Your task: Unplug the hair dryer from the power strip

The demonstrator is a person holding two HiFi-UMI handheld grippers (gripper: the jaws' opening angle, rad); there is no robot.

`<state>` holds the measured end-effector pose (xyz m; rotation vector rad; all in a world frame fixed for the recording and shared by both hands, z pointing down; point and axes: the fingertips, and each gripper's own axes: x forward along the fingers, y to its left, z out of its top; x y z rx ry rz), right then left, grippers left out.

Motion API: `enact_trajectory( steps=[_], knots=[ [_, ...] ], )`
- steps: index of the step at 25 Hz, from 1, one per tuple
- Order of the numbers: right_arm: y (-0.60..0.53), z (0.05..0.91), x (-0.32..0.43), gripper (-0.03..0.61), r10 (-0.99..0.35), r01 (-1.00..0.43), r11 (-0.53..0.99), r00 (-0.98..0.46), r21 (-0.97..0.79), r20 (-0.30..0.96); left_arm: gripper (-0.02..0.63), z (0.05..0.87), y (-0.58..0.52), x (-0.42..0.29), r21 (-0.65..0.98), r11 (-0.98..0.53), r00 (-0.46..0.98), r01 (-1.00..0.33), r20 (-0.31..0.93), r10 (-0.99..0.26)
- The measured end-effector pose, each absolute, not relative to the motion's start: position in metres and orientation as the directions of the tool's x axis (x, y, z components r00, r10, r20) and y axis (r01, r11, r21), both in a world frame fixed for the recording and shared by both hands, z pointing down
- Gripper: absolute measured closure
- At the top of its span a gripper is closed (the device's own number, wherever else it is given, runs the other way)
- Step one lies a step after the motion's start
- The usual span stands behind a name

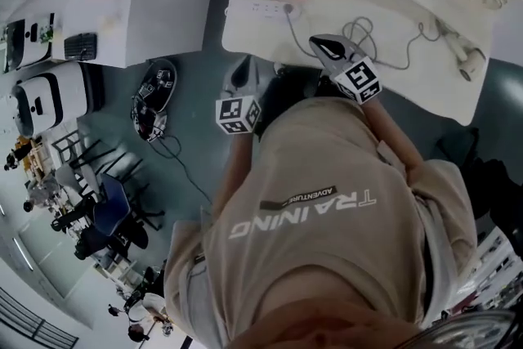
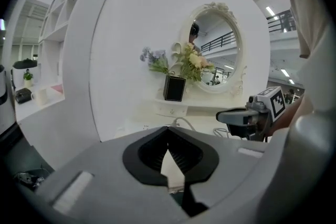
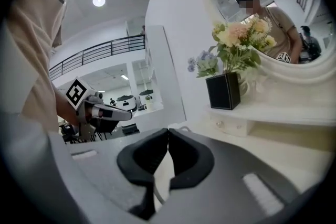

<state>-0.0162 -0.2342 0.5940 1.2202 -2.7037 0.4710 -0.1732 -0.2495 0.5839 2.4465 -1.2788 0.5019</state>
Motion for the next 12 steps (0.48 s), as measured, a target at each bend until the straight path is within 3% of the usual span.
enact_trajectory(
  steps=[5,12],
  knots=[
    [-0.243,0.609,-0.013,0.574,-0.721,-0.794,0.571,-0.606,-0.207,0.337,0.611,0.599,-0.28,-0.139,0.163,-0.656,0.645,-0.737,0.462,-0.609],
    [-0.299,0.631,-0.011,0.574,-0.775,-0.902,0.404,-0.426,-0.153,0.467,0.611,0.608,-0.351,-0.114,0.128,-0.859,0.797,-0.496,0.458,-0.393]
  ],
)
